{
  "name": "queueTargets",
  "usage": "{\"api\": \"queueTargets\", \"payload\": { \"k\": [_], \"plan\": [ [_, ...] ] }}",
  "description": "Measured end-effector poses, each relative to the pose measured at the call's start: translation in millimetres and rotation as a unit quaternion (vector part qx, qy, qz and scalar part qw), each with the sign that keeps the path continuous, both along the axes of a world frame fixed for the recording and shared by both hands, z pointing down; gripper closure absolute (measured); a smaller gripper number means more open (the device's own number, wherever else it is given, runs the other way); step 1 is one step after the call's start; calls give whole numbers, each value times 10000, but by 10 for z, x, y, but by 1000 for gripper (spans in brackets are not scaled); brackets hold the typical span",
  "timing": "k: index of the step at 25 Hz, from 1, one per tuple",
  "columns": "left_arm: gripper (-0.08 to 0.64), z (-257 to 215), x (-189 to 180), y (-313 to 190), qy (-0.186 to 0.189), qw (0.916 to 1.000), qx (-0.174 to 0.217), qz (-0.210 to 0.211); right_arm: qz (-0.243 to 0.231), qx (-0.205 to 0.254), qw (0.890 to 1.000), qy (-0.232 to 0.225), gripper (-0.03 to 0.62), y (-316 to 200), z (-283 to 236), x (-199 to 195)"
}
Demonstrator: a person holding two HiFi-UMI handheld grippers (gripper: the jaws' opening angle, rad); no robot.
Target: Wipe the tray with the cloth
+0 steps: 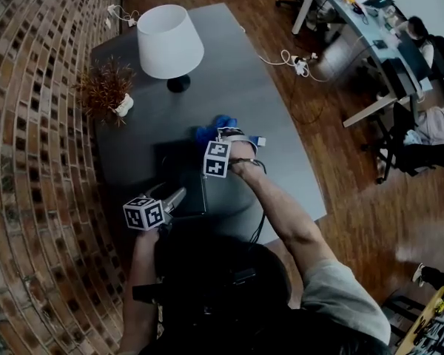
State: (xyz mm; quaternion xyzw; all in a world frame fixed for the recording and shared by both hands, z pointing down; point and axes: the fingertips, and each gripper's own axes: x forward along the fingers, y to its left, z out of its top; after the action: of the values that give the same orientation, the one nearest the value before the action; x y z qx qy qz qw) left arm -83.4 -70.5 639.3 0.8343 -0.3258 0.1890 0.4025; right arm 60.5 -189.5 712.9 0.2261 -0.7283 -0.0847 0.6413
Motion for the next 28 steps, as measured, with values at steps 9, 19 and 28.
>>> {"api": "queueTargets", "payload": {
  "k": [9, 19, 28],
  "plan": [
    [276, -42, 3, 0, 68, 9999, 48, -107, -2026, -615, 9773, 52, 433, 1193, 27, -159],
    [276, -47, -66, -42, 277, 9991, 74, -309, 71, -1279, 9897, -636, 430, 1584, 107, -424],
    [276, -44, -69, -30, 341, 9990, 64, -293, -2264, -1605, 9603, -287, 430, 2735, 84, -613]
  ]
}}
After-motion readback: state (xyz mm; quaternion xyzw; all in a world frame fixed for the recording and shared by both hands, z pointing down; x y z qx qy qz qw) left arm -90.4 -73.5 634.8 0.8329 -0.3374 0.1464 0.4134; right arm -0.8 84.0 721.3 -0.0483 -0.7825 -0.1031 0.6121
